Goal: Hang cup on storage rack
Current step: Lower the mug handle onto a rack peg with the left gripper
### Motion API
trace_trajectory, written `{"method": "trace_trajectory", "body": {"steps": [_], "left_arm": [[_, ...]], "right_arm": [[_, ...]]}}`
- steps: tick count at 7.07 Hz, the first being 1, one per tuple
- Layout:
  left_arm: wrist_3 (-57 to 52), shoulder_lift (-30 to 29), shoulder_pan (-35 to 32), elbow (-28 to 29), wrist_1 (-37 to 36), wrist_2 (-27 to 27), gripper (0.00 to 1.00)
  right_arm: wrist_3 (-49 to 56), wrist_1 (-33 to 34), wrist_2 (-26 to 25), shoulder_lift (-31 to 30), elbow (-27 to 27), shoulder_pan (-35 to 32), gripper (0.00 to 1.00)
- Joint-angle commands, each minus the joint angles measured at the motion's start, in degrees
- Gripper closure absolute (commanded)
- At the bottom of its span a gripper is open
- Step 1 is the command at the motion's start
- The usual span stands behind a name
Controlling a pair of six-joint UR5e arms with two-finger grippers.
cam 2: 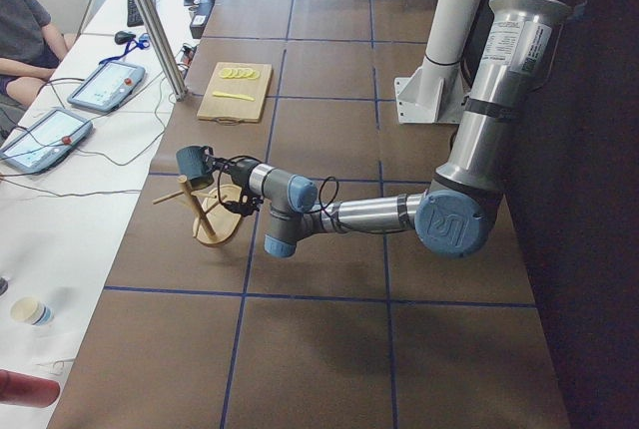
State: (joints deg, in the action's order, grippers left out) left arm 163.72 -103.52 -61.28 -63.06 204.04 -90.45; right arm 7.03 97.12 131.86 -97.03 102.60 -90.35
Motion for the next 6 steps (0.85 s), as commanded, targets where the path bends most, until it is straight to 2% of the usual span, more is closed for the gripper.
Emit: {"method": "trace_trajectory", "body": {"steps": [1, 5, 6], "left_arm": [[0.0, 0.1, 0.0, 0.8, 0.3, 0.1, 0.97], [-0.1, 0.3, -0.1, 1.0, 2.4, 0.3, 0.92], [-0.2, 0.3, 0.0, 1.3, 2.4, 0.4, 0.83]], "right_arm": [[0.0, 0.0, -0.1, 0.0, 0.0, 0.0, 0.0], [0.0, 0.0, -0.2, 0.0, -0.4, 0.0, 0.0], [0.0, 0.0, -0.2, 0.0, -0.4, 0.0, 0.0]]}}
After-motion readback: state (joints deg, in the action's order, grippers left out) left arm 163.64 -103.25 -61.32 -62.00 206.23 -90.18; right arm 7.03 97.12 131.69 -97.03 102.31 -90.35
